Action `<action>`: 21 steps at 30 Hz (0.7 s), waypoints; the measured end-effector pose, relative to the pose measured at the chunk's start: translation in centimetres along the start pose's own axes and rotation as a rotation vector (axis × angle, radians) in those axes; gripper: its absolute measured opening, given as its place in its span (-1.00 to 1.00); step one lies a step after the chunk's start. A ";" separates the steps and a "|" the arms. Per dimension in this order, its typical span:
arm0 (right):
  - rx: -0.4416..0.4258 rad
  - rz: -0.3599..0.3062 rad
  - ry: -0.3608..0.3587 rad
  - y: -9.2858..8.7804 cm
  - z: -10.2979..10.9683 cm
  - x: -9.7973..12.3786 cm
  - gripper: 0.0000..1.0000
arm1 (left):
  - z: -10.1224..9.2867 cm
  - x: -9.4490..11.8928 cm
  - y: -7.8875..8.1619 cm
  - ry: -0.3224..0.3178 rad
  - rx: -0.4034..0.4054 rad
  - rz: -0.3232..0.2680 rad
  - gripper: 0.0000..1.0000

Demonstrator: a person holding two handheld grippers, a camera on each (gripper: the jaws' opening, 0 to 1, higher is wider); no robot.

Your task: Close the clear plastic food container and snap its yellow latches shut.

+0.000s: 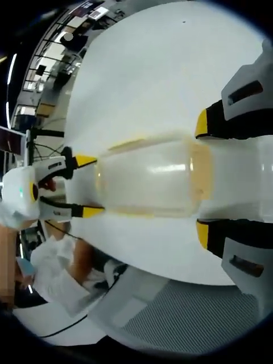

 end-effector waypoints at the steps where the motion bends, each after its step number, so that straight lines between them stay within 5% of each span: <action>1: 0.005 0.007 0.001 -0.1 0.0 0.0 0.10 | 0.0 0.0 0.0 -0.001 -0.003 0.004 0.19; 21: 0.064 0.076 -0.006 0.2 -0.6 -1.2 0.01 | 0.4 0.0 0.1 0.001 0.002 0.020 0.09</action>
Point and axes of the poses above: the point that each gripper's makers call its tool centre point, and the gripper's own axes: x roughly backward along the fingers, z roughly to its left, y roughly out of its top, the point moved 5 cm from there along x, roughly backward along the fingers
